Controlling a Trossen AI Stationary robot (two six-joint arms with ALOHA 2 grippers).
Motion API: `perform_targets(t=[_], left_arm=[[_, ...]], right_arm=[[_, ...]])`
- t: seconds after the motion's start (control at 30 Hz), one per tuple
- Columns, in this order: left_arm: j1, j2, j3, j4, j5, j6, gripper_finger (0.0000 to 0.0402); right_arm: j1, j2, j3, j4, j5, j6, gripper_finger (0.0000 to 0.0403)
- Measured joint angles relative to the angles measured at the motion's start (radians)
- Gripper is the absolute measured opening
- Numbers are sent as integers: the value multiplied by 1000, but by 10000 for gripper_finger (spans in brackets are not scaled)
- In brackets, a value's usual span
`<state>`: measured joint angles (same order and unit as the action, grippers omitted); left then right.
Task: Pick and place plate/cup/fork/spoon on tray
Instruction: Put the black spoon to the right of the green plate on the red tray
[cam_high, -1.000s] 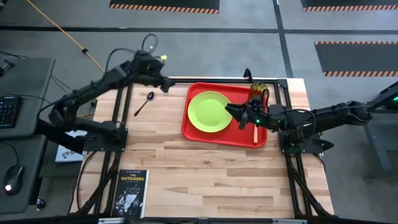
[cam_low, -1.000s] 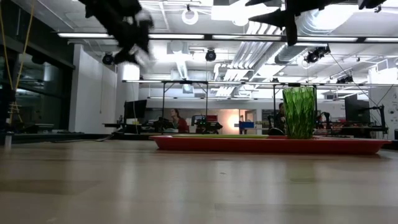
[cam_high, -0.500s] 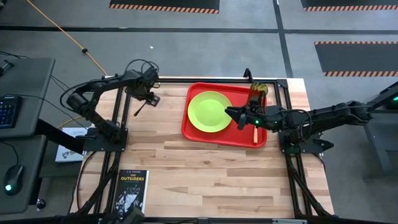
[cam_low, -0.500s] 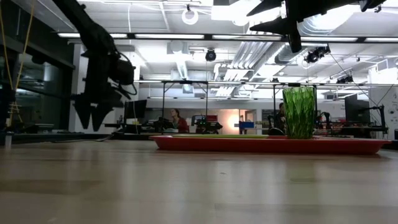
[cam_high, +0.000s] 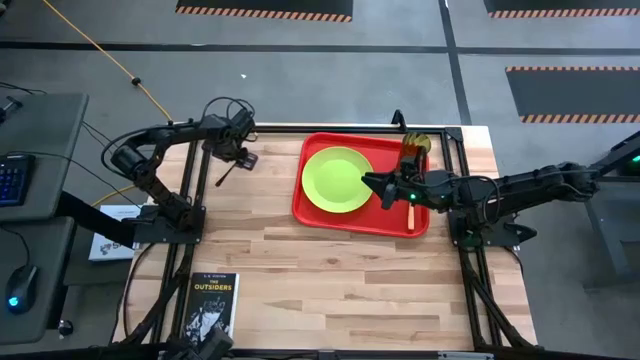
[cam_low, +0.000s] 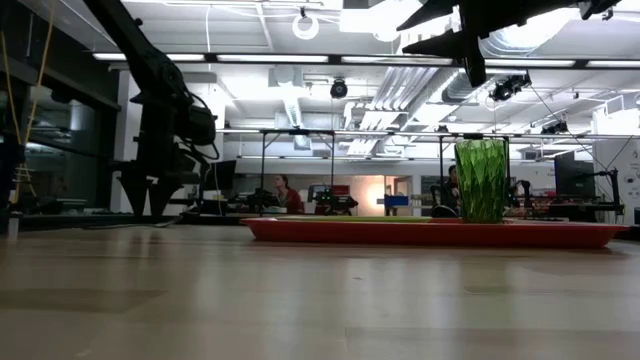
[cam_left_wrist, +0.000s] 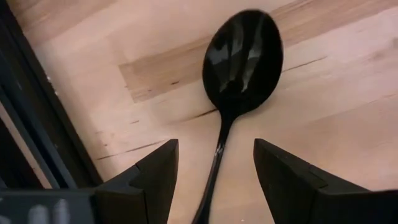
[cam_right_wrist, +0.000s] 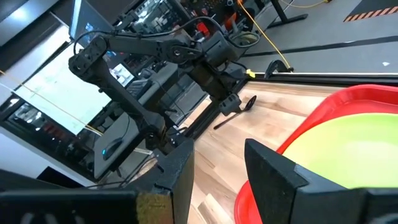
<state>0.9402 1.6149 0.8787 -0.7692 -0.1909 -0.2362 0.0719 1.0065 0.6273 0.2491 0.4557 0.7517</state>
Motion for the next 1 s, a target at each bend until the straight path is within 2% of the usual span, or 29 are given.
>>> perform_targets(t=[0.1,0.3,0.5,0.8,1.0], left_arm=[[-19,27,0,8,-16,-29,190],[-70,86,5,7,-113,-48,164],[-76,88,3,13,-47,-51,121],[-77,90,2,14,4,-51,17],[-77,88,2,11,22,-50,12]], right_arm=[[0,0,0,-2,0,0,134],[0,0,0,-2,-10,0,134],[0,0,0,-5,-30,9,134],[1,0,0,-5,-110,55,134],[1,0,0,-5,-156,60,134]])
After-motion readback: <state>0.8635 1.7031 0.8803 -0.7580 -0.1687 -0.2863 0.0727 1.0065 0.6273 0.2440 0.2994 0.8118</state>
